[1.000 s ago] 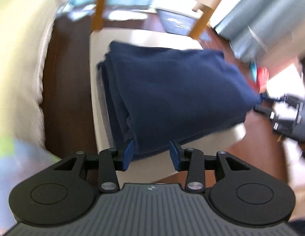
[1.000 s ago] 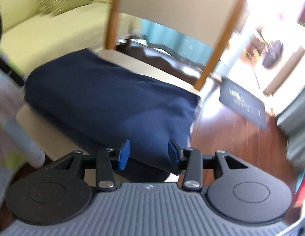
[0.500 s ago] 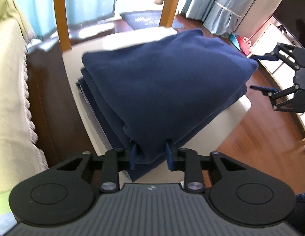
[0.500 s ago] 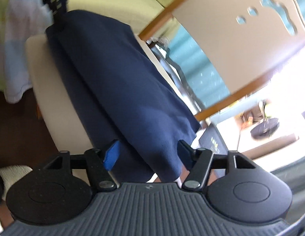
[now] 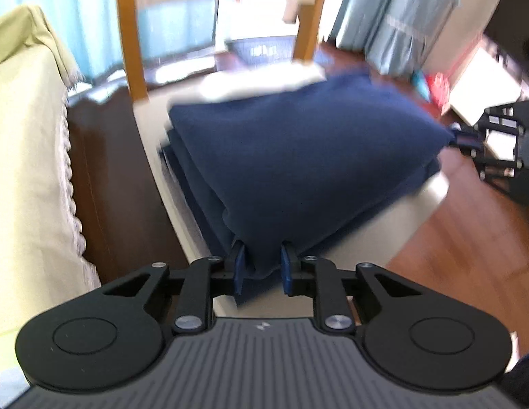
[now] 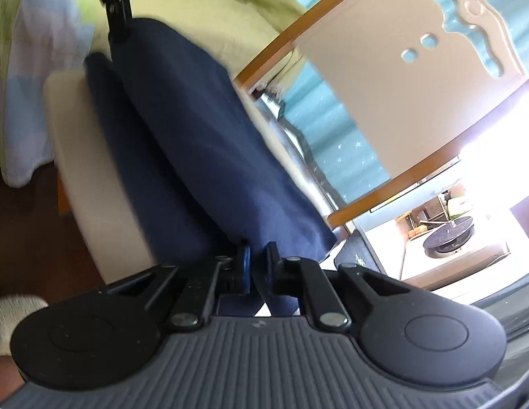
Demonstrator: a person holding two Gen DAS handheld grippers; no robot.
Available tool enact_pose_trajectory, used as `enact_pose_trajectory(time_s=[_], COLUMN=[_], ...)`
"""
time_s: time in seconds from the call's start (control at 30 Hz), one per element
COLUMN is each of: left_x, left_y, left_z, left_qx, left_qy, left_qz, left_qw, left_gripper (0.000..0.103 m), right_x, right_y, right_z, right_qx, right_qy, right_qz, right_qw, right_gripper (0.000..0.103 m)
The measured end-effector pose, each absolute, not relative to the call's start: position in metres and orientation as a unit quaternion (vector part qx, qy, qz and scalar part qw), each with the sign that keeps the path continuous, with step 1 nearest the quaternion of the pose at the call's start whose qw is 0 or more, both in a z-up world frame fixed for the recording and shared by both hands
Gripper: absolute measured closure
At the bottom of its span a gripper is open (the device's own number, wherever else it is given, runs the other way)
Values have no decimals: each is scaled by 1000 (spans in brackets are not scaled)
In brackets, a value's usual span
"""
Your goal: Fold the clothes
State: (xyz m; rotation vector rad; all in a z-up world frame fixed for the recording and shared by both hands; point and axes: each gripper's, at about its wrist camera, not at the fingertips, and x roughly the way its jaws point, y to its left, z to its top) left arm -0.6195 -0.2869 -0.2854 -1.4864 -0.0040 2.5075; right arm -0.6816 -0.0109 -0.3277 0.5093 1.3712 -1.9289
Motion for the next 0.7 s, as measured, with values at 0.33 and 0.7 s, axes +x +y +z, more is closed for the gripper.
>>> enact_pose_trajectory(time_s=[0.33,0.7], left_x=[-606,-644], left_y=[-283,-217], left_z=[-207,-280], left_qx=[-461,-438], left_qy=[-12,-19], left_qz=[883,895], left_qw=[87,87], left_gripper=[78,71], right_x=[-669,-672], right_y=[4,-30], right_z=[-276,-342], right_qx=[241,183], right_qy=[406,415], right_qz=[-828,-830], right_qw=[303,325], right_gripper=[89,93])
